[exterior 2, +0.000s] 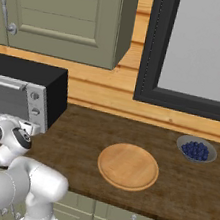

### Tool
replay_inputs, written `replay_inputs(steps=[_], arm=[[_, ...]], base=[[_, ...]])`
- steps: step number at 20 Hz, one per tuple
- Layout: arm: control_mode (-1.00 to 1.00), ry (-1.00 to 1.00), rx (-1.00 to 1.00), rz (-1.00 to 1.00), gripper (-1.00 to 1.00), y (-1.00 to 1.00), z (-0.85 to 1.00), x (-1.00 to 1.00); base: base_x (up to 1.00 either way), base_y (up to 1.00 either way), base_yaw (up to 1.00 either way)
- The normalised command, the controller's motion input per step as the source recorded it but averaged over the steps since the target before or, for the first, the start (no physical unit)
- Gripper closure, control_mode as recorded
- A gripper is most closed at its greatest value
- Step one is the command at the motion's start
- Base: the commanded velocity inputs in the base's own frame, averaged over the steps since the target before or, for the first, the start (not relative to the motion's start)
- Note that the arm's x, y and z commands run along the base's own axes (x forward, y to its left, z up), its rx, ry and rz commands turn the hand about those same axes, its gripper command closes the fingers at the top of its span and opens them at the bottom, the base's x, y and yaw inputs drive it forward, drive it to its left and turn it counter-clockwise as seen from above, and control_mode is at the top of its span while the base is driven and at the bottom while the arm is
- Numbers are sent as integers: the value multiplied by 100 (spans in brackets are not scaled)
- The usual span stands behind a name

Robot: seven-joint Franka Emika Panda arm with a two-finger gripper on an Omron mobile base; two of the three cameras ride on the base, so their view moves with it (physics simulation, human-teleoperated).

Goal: Pick up the kebab skewer and baguette bread, and place them inside the toaster oven. Close the toaster oven door and start by setting the timer.

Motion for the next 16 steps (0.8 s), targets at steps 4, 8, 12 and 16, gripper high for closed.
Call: replay_inputs(steps=[4,8,12,16], arm=[[-100,0,0,2,-100,-38,-33,0],[-100,0,0,3,-100,-30,-32,1],[-100,0,0,2,-100,-17,-29,8],[-100,0,0,4,-100,-29,-23,21]], base=[[0,0,0],[0,0,0],[0,0,0],[0,0,0]])
